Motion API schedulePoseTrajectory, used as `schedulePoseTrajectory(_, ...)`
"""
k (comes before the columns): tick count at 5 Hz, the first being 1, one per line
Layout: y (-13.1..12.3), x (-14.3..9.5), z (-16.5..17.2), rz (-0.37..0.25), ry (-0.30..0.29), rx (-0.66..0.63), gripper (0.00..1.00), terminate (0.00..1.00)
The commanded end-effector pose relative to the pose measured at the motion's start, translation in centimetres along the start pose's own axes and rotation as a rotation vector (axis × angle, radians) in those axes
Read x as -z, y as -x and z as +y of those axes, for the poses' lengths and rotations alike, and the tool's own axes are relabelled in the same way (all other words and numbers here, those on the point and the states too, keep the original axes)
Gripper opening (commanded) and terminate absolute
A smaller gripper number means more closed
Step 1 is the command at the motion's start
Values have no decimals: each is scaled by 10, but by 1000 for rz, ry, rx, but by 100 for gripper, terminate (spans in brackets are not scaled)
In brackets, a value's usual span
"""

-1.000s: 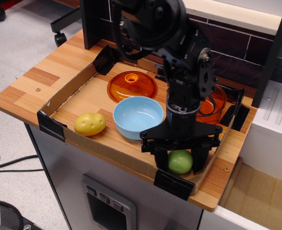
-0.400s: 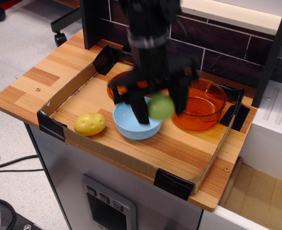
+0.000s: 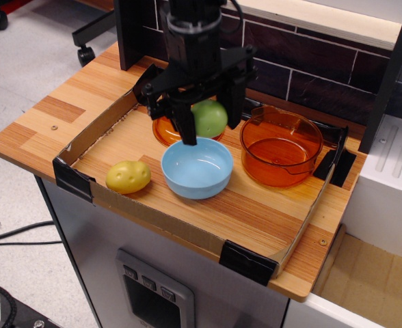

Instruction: Put pear in bowl

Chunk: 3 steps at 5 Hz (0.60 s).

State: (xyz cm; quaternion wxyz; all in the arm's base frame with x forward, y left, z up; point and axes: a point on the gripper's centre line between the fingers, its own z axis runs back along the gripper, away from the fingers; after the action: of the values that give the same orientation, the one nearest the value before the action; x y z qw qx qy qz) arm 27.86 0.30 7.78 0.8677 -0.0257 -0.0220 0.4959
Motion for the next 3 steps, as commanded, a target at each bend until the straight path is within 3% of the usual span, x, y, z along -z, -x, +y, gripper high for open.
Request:
schedulePoseTrajectory(1, -28, 20, 8, -26, -43, -14, 0, 0)
schedulePoseTrajectory(2, -25, 10, 11, 1, -23, 7, 100, 0)
schedulePoseTrajectory(3, -16, -7, 13, 55, 70, 47, 100, 0)
